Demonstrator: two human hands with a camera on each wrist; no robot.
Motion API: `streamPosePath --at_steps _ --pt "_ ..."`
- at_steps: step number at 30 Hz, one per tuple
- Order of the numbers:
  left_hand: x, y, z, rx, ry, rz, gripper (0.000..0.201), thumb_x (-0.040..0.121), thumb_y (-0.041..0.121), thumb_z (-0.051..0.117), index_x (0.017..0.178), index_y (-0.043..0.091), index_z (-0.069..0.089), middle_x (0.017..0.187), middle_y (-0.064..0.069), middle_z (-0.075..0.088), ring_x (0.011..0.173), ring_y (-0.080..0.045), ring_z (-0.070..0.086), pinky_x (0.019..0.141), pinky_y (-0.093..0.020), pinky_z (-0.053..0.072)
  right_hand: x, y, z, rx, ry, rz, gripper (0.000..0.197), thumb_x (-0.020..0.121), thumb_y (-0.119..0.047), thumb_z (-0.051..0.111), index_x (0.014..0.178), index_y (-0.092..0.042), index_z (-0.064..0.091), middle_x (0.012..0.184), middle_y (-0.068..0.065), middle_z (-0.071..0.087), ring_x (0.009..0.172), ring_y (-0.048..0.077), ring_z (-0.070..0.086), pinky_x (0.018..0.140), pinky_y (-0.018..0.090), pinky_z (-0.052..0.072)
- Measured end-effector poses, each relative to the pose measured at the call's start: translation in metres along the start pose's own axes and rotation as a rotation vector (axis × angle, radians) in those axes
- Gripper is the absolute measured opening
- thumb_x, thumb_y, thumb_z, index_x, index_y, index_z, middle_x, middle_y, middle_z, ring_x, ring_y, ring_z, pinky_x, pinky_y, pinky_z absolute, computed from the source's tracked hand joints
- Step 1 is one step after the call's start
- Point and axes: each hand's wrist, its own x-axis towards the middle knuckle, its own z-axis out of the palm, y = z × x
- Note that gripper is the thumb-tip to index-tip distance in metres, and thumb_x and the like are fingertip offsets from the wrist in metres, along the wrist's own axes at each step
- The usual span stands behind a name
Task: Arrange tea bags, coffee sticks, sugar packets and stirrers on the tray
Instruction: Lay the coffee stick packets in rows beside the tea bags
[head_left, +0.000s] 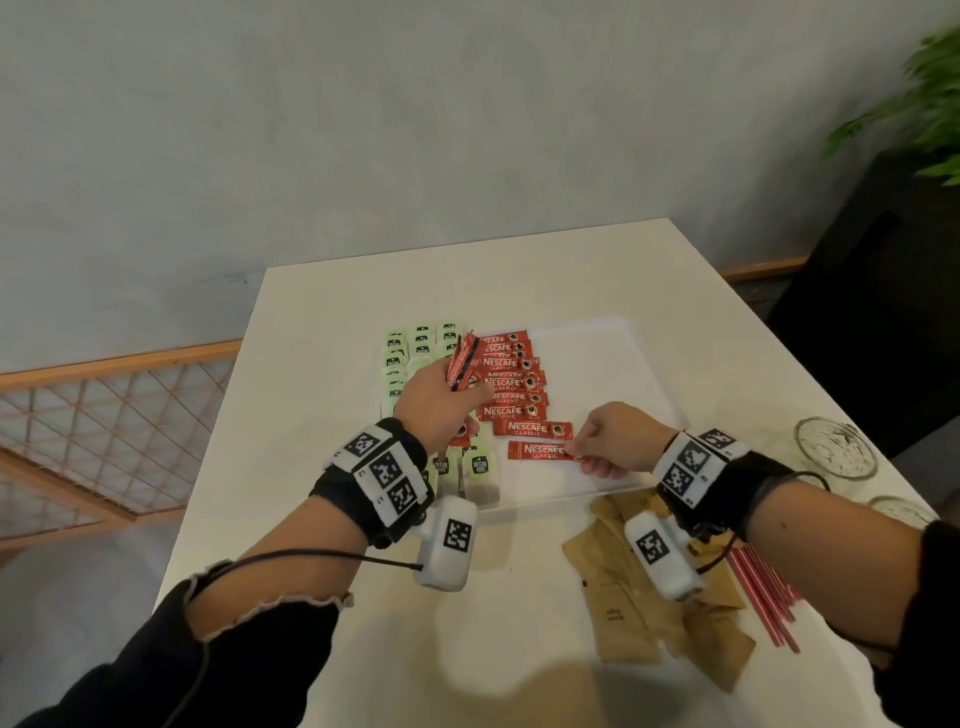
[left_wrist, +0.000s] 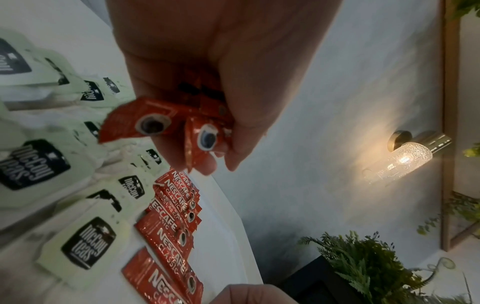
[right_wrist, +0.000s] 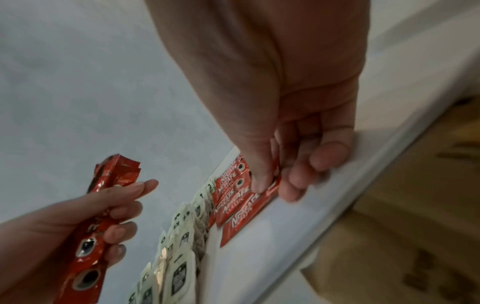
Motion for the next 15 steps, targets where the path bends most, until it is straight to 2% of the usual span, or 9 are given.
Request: streamPosePath --at_steps 5,9,12,15 --pt "0.001 -0.003 0.001 -0.026 -0.018 -0.038 0.014 0.091 0.029 0.066 0.097 0.017 0.059 0.087 0.004 0.070 0.053 -0.011 0.064 0.048 -0.022 0.048 0.012 -0.015 0.006 0.016 0.036 0.037 0.030 0.088 -0.028 0.069 0.086 0.002 0.072 0.073 0.009 0.070 0.057 0.014 0.060 0.057 0.024 0.054" --pt "0.003 -0.004 -0.001 -0.029 -0.032 -0.030 0.010 0.091 0.027 0.065 0.091 0.020 0.057 0.082 0.008 0.067 0.052 -0.010 0.063 0.046 -0.017 0.044 0.014 -0.026 0.003 0.092 0.053 0.137 0.030 0.087 -0.029 0.070 0.076 -0.001 0.067 0.064 0.010 0.062 0.052 0.016 0.054 0.050 0.021 0.050" --pt "0.005 -0.005 -0.003 -0.041 -0.030 -0.035 0.010 0.091 0.025 0.066 0.090 0.022 0.056 0.080 0.008 0.066 0.053 -0.011 0.063 0.048 -0.018 0.045 0.017 -0.025 0.000 0.100 0.106 0.138 0.032 0.082 -0.024 0.077 0.085 0.007 0.070 0.070 0.015 0.067 0.059 0.023 0.062 0.063 0.032 0.059" --pt "0.005 -0.005 -0.003 -0.052 -0.019 -0.045 0.014 0.090 0.020 0.066 0.085 0.023 0.053 0.077 0.007 0.063 0.055 -0.014 0.063 0.053 -0.024 0.050 0.018 -0.025 0.003 0.116 0.090 0.118 0.026 0.083 -0.014 0.075 0.091 0.010 0.069 0.073 0.016 0.067 0.063 0.023 0.063 0.073 0.039 0.060"
